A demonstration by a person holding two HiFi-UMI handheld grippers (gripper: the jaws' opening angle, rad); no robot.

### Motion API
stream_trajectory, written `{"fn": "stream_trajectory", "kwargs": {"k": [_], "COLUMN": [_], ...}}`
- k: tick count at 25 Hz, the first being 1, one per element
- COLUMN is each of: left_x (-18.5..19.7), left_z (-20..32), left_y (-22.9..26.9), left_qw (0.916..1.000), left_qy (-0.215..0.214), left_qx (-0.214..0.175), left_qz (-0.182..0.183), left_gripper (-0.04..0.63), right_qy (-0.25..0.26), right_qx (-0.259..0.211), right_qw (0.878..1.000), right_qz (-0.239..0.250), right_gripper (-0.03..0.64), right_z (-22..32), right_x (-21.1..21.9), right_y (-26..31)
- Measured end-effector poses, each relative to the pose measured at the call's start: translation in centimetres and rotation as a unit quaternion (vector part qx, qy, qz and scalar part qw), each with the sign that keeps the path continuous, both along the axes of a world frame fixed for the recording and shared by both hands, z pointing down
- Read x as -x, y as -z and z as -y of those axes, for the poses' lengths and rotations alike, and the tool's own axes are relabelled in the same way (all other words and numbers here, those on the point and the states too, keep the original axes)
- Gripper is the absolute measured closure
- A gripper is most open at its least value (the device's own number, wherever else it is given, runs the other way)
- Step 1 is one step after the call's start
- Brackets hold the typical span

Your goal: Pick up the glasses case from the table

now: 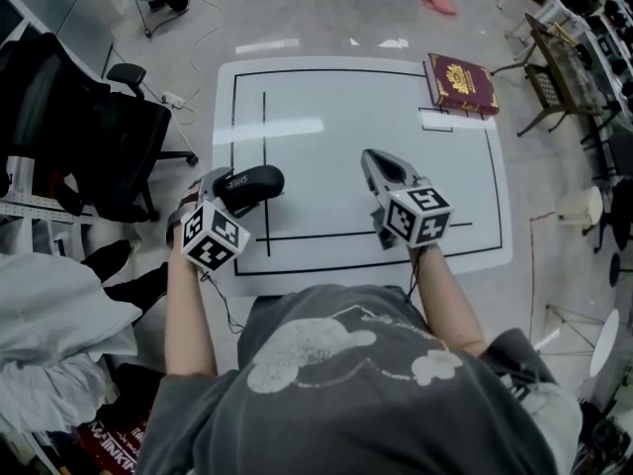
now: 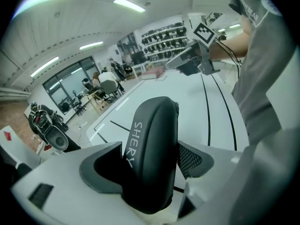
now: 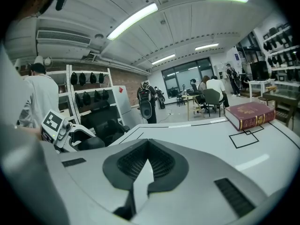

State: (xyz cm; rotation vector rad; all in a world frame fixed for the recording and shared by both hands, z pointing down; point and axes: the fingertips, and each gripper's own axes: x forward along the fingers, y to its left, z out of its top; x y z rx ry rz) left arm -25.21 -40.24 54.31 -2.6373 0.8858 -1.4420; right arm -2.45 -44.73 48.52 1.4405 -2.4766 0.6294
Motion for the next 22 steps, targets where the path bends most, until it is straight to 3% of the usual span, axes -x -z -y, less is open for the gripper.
{"fn": "stream_trajectory", "kwargs": {"k": [6, 11, 18, 22], "left_x": [-2.2, -4.2, -8.4, -10.3], "left_z": [-0.3, -1.7, -5.5, -7.2], "left_y": [3.9, 6.5, 9.3, 10.9], "left_qw": [0.9946, 0.9859, 0.9752, 0.9636], "left_qy": [0.062, 0.112, 0.132, 0.157], "left_qx": [-0.053, -0.068, -0.091, -0.108], "left_qz": [-0.064, -0.105, -0.153, -0.188], "left_gripper": [0.246, 0.245, 0.246, 0.247], "right_qy": [0.009, 0.018, 0.03, 0.037], "right_qx": [-0.011, -0.016, -0.022, -0.025], "right_qw": [1.0, 1.0, 0.999, 0.999], "right_qz": [0.007, 0.012, 0.019, 0.021], "right_gripper": [0.617, 0.617, 0.617, 0.618], "right_z": [-1.9, -4.0, -7.9, -10.2], "right_x": [-1.2, -2.6, -5.4, -6.9], "right_y": [1.1, 2.2, 3.1, 3.6]}}
